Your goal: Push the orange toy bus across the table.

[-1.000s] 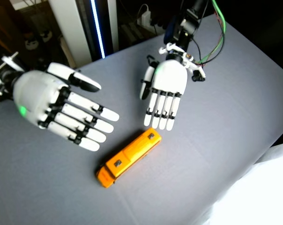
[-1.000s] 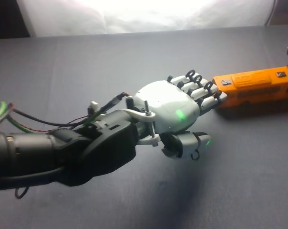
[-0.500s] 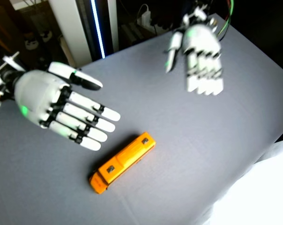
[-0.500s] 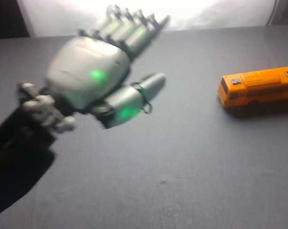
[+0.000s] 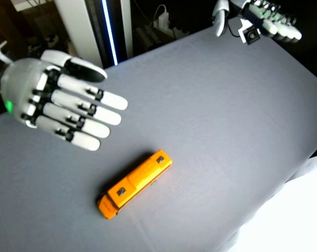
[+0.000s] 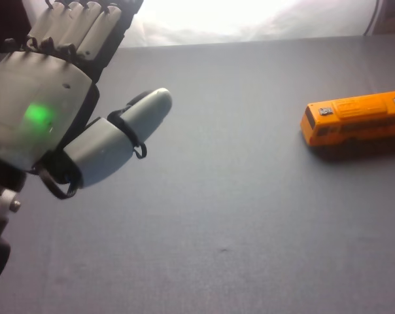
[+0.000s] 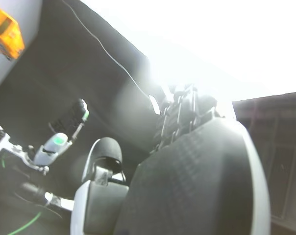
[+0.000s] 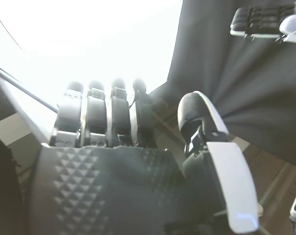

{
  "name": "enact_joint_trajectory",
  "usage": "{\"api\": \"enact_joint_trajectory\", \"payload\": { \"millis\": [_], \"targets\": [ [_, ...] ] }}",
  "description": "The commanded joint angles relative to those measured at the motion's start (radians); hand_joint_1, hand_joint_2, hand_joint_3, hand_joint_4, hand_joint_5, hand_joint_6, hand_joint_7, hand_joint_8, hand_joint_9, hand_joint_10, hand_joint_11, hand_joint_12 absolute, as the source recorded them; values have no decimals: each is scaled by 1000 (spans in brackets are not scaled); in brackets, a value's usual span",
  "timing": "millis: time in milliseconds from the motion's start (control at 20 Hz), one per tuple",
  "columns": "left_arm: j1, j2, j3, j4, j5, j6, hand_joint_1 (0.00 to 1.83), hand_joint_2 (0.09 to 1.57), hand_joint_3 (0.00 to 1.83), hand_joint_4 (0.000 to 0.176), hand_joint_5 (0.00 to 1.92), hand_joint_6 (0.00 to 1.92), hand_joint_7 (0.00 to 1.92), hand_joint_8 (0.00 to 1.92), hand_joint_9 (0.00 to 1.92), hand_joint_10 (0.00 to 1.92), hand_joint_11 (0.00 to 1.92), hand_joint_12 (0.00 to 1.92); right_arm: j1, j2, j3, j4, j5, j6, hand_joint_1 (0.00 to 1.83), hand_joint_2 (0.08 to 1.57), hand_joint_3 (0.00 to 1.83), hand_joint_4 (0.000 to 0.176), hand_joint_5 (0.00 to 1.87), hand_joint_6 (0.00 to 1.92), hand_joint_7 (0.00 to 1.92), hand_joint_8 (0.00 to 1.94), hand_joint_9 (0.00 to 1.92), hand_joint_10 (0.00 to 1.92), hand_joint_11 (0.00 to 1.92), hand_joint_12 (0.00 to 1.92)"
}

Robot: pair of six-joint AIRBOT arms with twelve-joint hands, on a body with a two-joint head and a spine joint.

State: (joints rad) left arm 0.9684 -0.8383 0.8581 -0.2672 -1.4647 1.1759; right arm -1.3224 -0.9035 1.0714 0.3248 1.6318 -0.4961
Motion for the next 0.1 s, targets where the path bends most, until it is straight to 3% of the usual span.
{"api": "enact_joint_trajectory", "payload": {
  "millis": [0, 50],
  "targets": [
    [-1, 8, -5, 31, -143, -1, 77, 1460, 12, 0, 0, 0, 0, 0, 0, 0, 0, 0, 17, 8, -2, -15, 131, 4, 421, 1420, 1, 0, 335, 1, 275, 1, 208, 7, 126, 97],
    [13, 13, -13, 33, -169, -1, 153, 1484, 10, 0, 0, 0, 0, 0, 0, 0, 0, 0, 33, 10, -6, -39, 131, -4, 481, 1411, 0, 0, 328, 1, 278, 2, 213, 6, 125, 87]
  ]
}}
